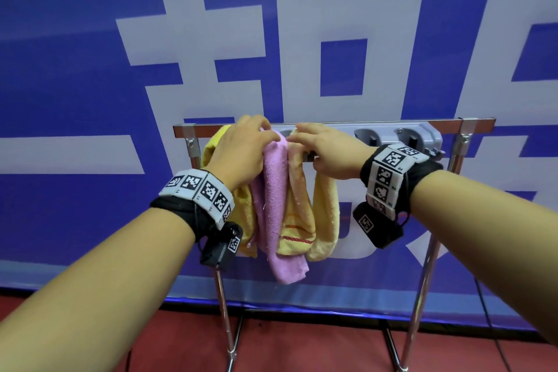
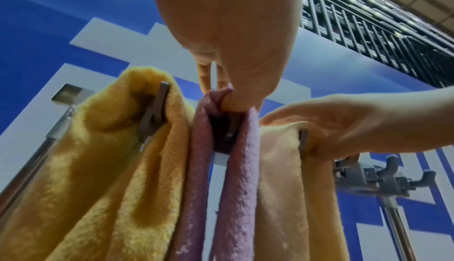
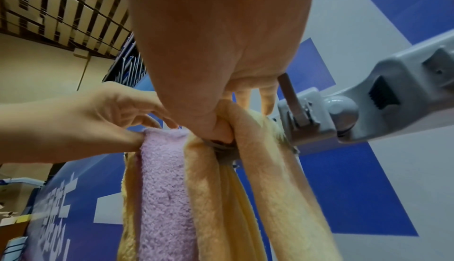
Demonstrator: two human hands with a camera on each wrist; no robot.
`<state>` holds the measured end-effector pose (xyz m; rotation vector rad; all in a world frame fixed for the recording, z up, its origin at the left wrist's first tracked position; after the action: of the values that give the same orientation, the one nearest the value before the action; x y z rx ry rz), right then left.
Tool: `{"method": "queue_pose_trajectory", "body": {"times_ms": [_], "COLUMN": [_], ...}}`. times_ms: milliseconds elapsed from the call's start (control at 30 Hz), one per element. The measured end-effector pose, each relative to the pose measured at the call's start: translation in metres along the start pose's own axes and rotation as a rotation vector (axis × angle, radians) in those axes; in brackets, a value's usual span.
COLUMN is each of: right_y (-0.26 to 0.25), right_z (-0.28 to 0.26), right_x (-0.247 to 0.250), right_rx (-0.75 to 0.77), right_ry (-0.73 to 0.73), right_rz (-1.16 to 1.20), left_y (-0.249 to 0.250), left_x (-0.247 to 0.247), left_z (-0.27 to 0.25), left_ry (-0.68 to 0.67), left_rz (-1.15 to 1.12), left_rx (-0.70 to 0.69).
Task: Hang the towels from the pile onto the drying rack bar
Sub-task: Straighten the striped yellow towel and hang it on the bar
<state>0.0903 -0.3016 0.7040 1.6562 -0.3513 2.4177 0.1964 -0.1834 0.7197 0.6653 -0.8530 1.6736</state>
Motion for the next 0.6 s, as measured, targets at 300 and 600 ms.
{"method": "queue_pose_trajectory", "body": {"times_ms": [300,600], "right_y": [-0.022,-0.042], "right_z": [-0.032,-0.037], "right_x": [0.008,-0.106], "right_rx": [0.186,0.115], "right_ry": [0.466,-0.304], "right_rz": [-0.179,-0.403], "left_y": [-0.006,0.009], "left_x": [-0.005,-0.008], "left_z": [0.004,0.004], "left_ry": [-0.014,-0.076], "left_rz": [-0.004,0.085], "left_rx": [0.084,0.086]}}
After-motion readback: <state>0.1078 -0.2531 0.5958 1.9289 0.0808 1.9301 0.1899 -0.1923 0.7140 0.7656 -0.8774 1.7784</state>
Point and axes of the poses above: each hand's wrist, its own z-axis towards the middle knuckle, its own x-axis out of the back of the hand, y = z × x, the point moved 6 cm from there along z, towards the middle knuckle, and after that the axes turned 8 degrees about -x, right-handed, at the moved point
